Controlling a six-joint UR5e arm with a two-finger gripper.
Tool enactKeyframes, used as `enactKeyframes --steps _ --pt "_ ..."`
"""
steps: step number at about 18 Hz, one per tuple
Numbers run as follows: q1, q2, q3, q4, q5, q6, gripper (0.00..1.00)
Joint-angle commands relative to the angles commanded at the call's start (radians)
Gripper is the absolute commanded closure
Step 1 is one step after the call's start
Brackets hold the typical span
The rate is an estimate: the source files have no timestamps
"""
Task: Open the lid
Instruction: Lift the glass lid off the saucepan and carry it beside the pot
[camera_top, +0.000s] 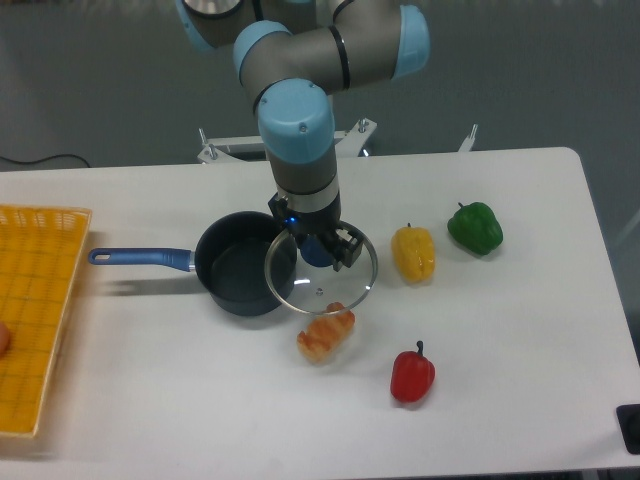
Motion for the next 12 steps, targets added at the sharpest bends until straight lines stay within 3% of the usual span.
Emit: enactKeyframes --steps 12 --pt "0.021 -0.012 0.005 0.002 0.003 0.002 0.56"
